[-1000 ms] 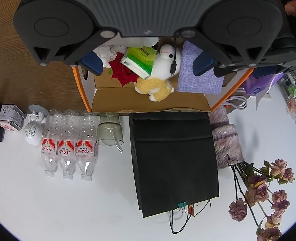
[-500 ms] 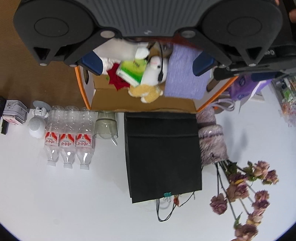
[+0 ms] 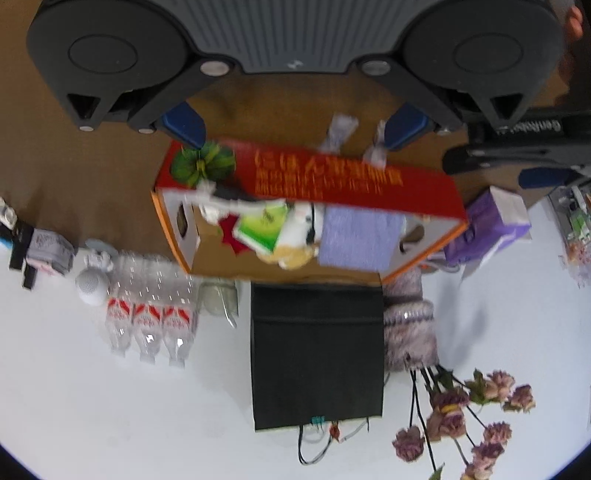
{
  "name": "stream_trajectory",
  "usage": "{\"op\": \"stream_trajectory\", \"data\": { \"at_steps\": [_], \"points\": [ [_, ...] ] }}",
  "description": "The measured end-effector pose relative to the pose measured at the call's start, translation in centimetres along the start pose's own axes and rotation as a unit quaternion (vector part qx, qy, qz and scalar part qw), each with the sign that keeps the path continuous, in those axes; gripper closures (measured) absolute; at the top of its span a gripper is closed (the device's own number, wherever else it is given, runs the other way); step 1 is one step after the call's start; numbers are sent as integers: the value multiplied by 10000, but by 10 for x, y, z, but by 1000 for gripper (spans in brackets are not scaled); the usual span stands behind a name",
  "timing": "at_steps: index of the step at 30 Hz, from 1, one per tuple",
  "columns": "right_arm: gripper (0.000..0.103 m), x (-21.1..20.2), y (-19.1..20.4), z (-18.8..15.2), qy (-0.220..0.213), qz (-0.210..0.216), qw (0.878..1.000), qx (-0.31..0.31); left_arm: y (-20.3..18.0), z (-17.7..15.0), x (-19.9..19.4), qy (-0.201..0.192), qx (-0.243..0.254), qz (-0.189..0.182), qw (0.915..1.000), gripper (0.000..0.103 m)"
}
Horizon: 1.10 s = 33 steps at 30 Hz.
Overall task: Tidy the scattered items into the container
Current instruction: 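Lower the left tool onto the clear wrapped candy and grasp it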
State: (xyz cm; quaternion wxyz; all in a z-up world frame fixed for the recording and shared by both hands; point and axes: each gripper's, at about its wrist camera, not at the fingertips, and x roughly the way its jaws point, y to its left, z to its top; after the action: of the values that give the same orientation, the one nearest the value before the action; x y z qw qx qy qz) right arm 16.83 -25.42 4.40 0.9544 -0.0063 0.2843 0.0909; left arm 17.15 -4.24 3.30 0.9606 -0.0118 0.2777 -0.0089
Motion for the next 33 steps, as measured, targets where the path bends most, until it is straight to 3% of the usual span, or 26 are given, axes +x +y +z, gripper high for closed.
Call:
{"op": "stream_trajectory", "data": {
  "at_steps": [10,18,23,24,26,27,29,30,33],
  "points": [
    [0,15,-9,-24,325,-90,9994,118,-12,-20,24,405,143,-69,9991,0],
    [0,24,-24,-28,355,-160,9988,312,-27,-13,54,488,176,-156,9985,0],
    [0,31,-31,-29,406,-225,9982,382,-32,2,76,452,82,-258,9986,10],
    [0,32,-32,-30,423,-226,9980,410,-33,4,80,458,46,-267,9986,13],
    [0,36,-32,-32,472,-262,9977,420,-34,6,87,510,52,-347,9981,34],
    [0,37,-31,-33,505,-282,9975,396,-36,5,89,525,148,-345,9979,38],
    [0,41,-29,-35,565,-289,9973,361,-42,3,87,452,428,-303,9976,71],
    [0,42,-28,-35,583,-276,9973,348,-43,3,85,450,460,-373,9972,82],
    [0,44,-23,-36,547,-233,9978,283,-40,1,80,478,461,-583,9961,86]
  ]
}}
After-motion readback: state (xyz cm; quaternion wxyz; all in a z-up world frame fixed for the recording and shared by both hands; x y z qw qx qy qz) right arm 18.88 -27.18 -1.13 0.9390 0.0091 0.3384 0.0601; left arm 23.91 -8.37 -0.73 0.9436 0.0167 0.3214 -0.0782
